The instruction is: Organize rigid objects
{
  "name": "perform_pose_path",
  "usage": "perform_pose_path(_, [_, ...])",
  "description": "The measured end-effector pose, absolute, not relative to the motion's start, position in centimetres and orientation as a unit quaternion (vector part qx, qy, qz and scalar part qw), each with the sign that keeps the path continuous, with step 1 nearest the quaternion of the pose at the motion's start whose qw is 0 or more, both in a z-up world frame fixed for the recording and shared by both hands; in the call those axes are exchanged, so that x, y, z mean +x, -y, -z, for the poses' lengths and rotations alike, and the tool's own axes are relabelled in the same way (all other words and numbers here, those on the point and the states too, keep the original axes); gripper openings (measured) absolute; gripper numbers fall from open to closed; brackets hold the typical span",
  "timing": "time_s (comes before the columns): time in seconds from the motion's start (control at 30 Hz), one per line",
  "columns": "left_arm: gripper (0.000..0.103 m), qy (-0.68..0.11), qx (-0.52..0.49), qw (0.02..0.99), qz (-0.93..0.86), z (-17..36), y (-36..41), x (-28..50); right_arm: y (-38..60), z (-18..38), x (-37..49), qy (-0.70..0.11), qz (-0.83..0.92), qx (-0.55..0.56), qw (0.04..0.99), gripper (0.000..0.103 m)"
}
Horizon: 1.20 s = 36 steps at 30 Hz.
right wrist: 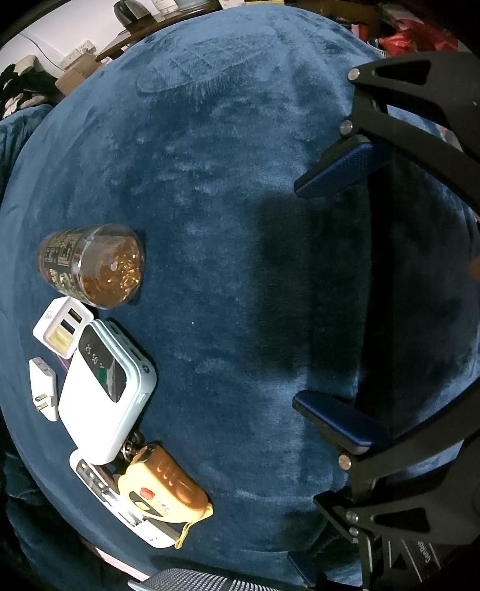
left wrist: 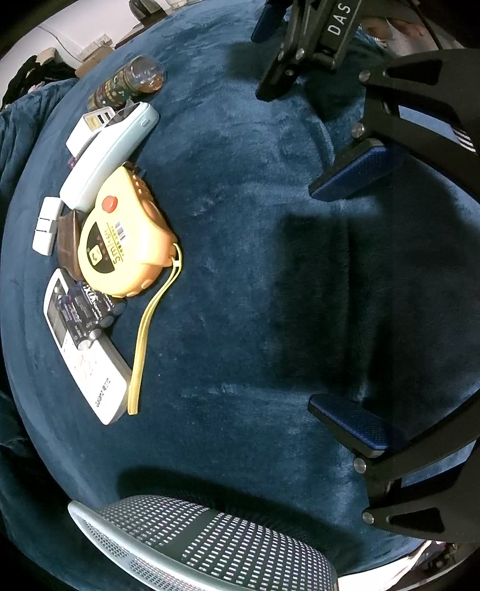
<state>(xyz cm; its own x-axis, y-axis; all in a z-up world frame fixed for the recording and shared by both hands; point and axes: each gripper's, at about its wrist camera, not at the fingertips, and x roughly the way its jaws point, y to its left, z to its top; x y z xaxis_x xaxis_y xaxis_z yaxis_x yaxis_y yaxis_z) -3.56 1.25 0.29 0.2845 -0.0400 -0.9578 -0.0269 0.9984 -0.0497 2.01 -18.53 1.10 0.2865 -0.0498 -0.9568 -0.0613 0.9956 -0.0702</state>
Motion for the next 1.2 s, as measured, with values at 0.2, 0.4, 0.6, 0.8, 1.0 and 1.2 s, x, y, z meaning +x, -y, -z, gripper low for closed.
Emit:
perform_pose_path(0.2, [0.103,-0.602,-0.028,0.798,0.001,-0.9,-0.4,-2.3,18.9,-1.5,2.0,-0.598,-0.004,-0.047,0.800,0.103])
perform_pose_path(0.4, [0.103,-0.601,-0.029,0.799,-0.001,-0.5,-0.2,-2.0,19.1,-1.4,2.0,-0.599,-0.005,-0.047,0.799,0.103])
perform_pose_path(0.6, [0.103,-0.604,-0.031,0.796,-0.002,-0.3,-0.3,-1.1,19.0,-1.6,2.0,-0.598,-0.004,-0.047,0.800,0.103])
perform_pose_path(0.8, [0.103,-0.604,-0.031,0.797,-0.002,0.0,-0.2,-1.0,19.2,-1.5,2.0,-0.596,-0.004,-0.046,0.802,0.103])
perform_pose_path(1.0, [0.103,-0.609,-0.031,0.793,-0.001,0.2,-0.3,-0.5,19.1,-1.5,1.8,-0.593,-0.003,-0.046,0.804,0.103])
perform_pose_path(1.2, [0.103,-0.613,-0.030,0.789,-0.003,0.7,0.1,0.3,19.1,-1.5,2.0,-0.596,-0.006,-0.046,0.802,0.103])
